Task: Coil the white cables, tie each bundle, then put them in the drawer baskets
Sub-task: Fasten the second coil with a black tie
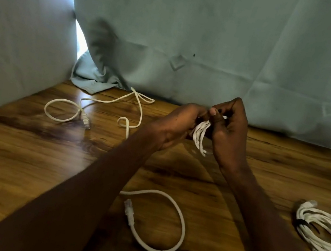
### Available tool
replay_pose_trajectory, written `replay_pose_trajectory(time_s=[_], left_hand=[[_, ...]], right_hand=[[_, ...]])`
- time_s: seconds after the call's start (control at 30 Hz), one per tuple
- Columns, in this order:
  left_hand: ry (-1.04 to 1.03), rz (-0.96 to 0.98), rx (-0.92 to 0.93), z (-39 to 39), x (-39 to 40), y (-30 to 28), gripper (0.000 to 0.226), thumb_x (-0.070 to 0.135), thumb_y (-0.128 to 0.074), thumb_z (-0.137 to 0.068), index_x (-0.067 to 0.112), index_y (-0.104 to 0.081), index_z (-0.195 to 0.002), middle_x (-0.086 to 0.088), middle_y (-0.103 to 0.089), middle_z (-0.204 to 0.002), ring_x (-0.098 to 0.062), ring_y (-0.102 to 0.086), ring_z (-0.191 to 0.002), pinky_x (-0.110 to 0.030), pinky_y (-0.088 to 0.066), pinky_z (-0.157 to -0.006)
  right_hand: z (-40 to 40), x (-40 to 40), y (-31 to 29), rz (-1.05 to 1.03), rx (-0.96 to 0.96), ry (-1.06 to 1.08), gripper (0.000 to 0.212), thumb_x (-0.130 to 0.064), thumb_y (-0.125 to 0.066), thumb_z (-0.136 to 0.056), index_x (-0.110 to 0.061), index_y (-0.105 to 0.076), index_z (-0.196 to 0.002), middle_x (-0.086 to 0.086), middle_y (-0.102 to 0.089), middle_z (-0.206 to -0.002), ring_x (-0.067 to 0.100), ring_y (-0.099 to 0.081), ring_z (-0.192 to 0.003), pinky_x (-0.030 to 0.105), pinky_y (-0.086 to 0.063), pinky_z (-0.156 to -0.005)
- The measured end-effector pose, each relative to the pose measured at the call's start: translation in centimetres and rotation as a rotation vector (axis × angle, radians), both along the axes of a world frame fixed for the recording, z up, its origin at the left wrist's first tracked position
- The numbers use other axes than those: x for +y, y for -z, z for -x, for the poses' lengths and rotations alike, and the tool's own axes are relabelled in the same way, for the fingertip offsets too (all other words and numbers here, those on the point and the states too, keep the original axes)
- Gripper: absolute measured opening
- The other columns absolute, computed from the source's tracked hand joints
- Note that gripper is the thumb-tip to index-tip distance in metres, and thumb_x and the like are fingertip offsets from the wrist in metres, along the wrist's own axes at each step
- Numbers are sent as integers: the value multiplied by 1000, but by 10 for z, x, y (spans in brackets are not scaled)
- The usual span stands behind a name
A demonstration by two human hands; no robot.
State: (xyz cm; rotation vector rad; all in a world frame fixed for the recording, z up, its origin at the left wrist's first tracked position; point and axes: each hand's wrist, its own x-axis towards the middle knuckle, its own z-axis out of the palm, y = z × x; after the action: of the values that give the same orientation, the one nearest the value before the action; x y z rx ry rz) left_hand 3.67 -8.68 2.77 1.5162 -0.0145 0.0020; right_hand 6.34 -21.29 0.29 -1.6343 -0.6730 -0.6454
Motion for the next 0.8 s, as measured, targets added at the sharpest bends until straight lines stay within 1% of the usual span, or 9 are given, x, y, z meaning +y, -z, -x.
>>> replay_pose_trajectory(time_s=[0.1,0.2,0.27,0.3,0.4,0.53,0.6,0.7,0.8], left_hand=[[-4,184,-8,-2,-5,2,53,24,-46,-89,-14,-59,-123,-45,-54,-127,-42,-56,-105,-60,-46,-103],[24,280,21,-5,-9,6,49,33,-52,-100,-6,-62,-129,-41,-54,-134,-43,-49,-119,-66,-31,-113],[-14,308,17,-7,-14,10,43,29,-59,-97,-5,-68,-120,-40,-58,-129,-40,-49,-117,-67,-37,-108],[-71,328,4,-7,-17,11,40,26,-63,-92,-7,-69,-113,-40,-61,-124,-38,-53,-110,-64,-47,-97],[-339,371,-61,-10,-27,15,17,5,-58,-92,-4,-67,-102,-28,-71,-99,-31,-67,-81,-30,-55,-60],[-458,505,-72,-10,-26,18,9,3,-61,-97,-2,-63,-104,-20,-68,-83,-27,-66,-67,-26,-52,-50],[-465,547,-15,-9,-24,17,24,15,-65,-99,-8,-67,-105,-16,-65,-70,-25,-60,-57,-23,-50,-43],[-461,618,-12,-10,-26,16,35,19,-72,-95,-12,-67,-110,-20,-68,-78,-32,-60,-70,-36,-52,-58],[-525,664,-13,-15,-23,18,19,10,-77,-88,-1,-73,-103,-17,-72,-83,-33,-64,-75,-42,-48,-68]], right_hand=[[4,3,-1,-7,-24,-33,10,-7,-61,-98,-8,-51,-94,12,-58,-88,30,-60,-82,38,-51,-71],[5,6,1,3,-52,-28,14,-10,-60,-97,-15,-49,-92,-2,-57,-83,14,-60,-74,31,-48,-67],[3,7,4,17,-60,28,15,-20,-61,-98,-24,-48,-92,-1,-59,-86,25,-63,-73,44,-52,-64],[2,8,5,32,-75,62,14,-23,-60,-97,-27,-48,-92,0,-60,-89,29,-63,-76,50,-52,-64],[2,11,7,97,-179,168,6,-12,-58,-94,-13,-53,-95,4,-60,-90,30,-58,-85,53,-47,-70],[6,17,10,107,-208,159,10,-6,-65,-96,-6,-55,-93,5,-60,-89,27,-56,-87,49,-46,-72],[4,18,10,102,-200,144,14,-14,-65,-98,-8,-54,-92,5,-60,-89,29,-57,-86,51,-47,-70],[1,18,11,74,-159,94,14,-24,-63,-98,-20,-51,-93,1,-60,-91,35,-61,-78,57,-50,-64],[4,20,11,63,-115,55,14,-18,-67,-97,-14,-54,-94,3,-64,-91,30,-64,-82,55,-52,-69]])
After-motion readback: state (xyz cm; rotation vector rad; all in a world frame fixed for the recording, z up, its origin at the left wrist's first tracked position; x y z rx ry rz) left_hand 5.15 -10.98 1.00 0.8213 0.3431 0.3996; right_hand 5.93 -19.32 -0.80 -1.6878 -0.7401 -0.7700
